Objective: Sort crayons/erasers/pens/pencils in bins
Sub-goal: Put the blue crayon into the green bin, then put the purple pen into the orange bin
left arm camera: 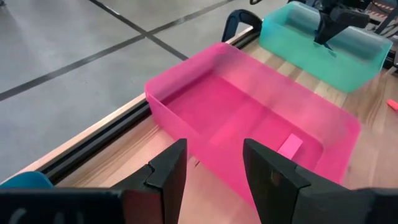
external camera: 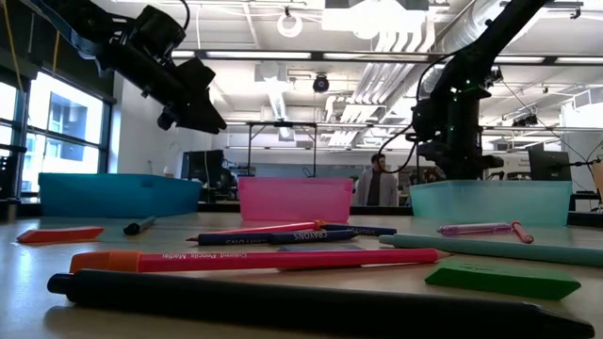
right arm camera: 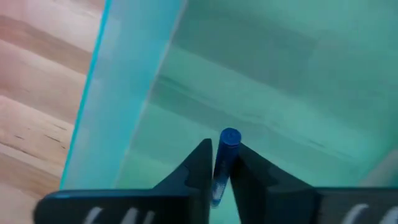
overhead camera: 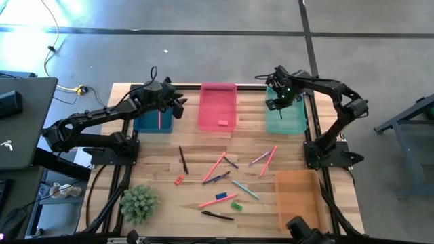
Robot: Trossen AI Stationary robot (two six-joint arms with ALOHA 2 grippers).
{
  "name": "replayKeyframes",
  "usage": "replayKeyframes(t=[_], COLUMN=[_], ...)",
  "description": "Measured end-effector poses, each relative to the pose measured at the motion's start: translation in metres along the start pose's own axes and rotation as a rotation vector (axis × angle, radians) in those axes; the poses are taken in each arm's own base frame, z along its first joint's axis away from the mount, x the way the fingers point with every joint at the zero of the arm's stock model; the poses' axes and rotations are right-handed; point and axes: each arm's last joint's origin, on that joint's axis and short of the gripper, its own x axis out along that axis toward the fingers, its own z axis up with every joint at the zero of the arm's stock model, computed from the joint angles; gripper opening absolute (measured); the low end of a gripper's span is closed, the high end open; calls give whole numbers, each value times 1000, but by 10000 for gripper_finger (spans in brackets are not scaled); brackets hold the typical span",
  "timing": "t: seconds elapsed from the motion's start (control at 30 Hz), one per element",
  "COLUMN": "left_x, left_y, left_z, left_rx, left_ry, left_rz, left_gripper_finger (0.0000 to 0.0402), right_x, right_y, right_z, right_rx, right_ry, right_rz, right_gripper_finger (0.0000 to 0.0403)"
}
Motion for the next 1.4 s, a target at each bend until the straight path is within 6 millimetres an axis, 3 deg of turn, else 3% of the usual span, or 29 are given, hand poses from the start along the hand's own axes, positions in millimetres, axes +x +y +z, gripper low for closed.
replayKeyframes(t=[0.3, 0.6, 0.73, 0.87, 1.17, 1.4], left_x=[0, -10, -23, -38, -56, -60], left_y=[0, 0, -1, -4, -23, -41], left_z=[-1, -4, -4, 1, -8, -17], left_rx=[1, 5, 3, 2, 38, 83], left_ry=[10, 58, 78, 126, 279, 347], left_rz=[1, 5, 7, 8, -62, -138], left_gripper_finger=[145, 145, 145, 145, 145, 145], right_x=[-2, -53, -74, -82, -77, -74], right_y=[7, 22, 39, 62, 117, 146], right_z=[-5, -27, -42, -59, -105, -141], right_rx=[-21, -96, -180, -292, -641, -898], right_ry=[16, -185, -285, -320, -253, -248], right_rz=[-19, -25, 13, 30, 28, -6], right_gripper_finger=[145, 153, 153, 153, 153, 153])
